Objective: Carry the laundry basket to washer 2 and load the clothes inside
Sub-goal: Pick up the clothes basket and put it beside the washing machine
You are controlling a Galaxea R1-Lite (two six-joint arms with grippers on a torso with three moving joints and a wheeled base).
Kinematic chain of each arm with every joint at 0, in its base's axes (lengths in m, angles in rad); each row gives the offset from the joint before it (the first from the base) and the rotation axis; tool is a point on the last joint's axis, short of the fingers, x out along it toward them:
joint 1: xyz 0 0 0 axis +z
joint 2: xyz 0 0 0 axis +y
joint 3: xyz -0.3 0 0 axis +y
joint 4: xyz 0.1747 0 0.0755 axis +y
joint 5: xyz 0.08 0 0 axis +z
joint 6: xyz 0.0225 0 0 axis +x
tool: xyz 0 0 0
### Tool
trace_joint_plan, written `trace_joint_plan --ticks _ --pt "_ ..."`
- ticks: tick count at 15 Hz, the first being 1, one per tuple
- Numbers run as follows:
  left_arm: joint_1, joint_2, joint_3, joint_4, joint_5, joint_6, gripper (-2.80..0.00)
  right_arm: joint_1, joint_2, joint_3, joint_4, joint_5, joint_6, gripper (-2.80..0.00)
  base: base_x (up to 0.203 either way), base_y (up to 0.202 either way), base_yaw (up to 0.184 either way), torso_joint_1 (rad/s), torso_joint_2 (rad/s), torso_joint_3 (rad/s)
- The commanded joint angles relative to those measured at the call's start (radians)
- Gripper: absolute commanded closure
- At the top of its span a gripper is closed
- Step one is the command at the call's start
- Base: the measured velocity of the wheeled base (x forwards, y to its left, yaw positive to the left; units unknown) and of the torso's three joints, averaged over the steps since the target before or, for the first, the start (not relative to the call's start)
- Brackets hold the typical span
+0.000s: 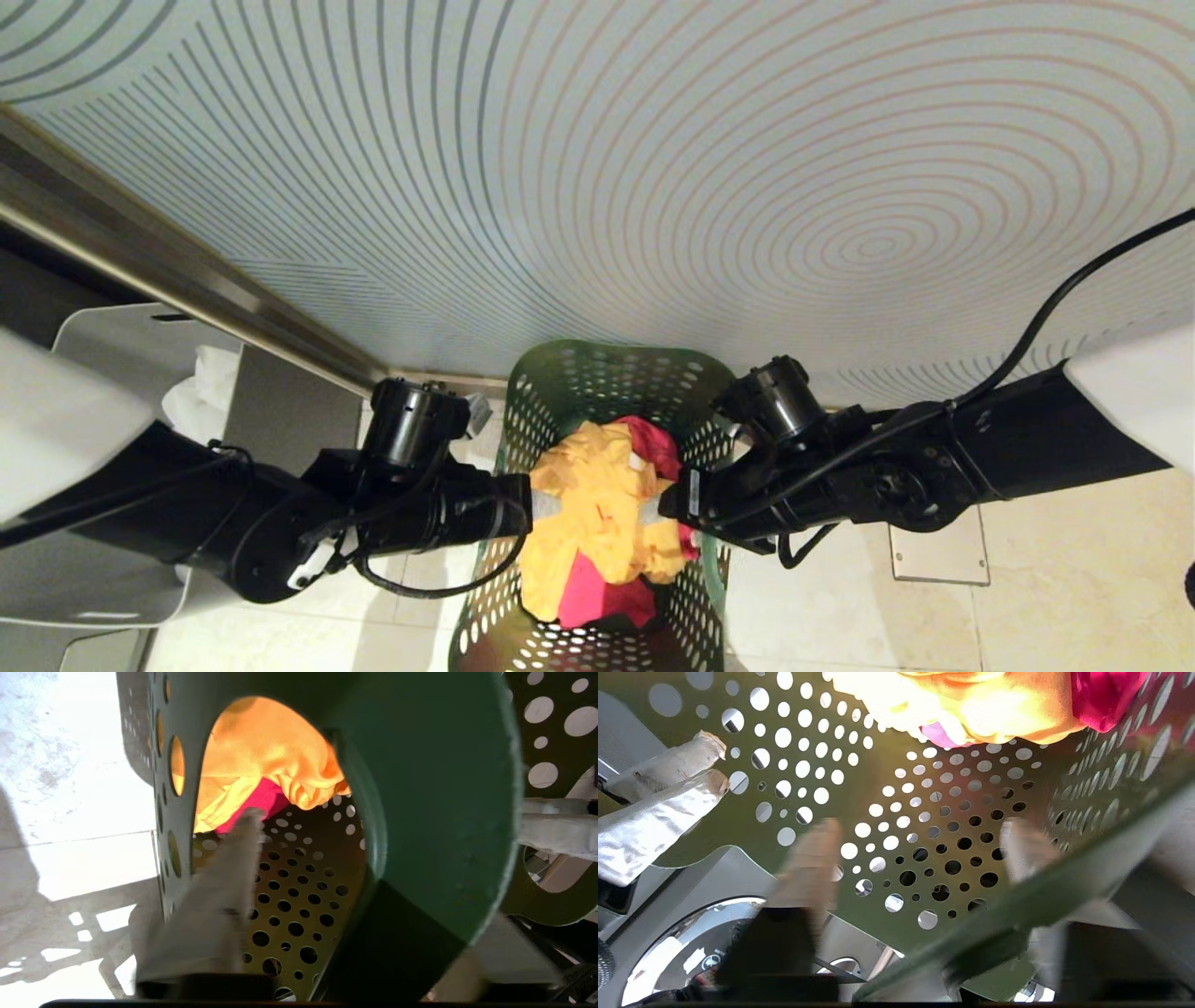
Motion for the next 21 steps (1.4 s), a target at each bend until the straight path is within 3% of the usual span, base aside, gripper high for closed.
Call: trace_joint_plan --ticks 1,9,21 --pt "0.000 0.004 0.005 -0.003 -0.001 -0.004 0.00 0.001 0.003 0.000 -0.001 0.002 0.005 0.00 0.000 0.000 0.000 0.000 0.00 0.000" --pt "0.000 -0.002 0.010 -0.001 -0.002 -0.006 0.00 0.004 -0.022 0.012 0.001 0.004 0.003 0.00 0.000 0.000 0.000 0.000 0.00 0.000" --pt "-0.043 -0.074 0.059 0.013 0.027 -0.007 0.00 0.080 -0.131 0.016 0.062 -0.045 0.031 0.00 0.000 0.000 0.000 0.000 0.00 0.000"
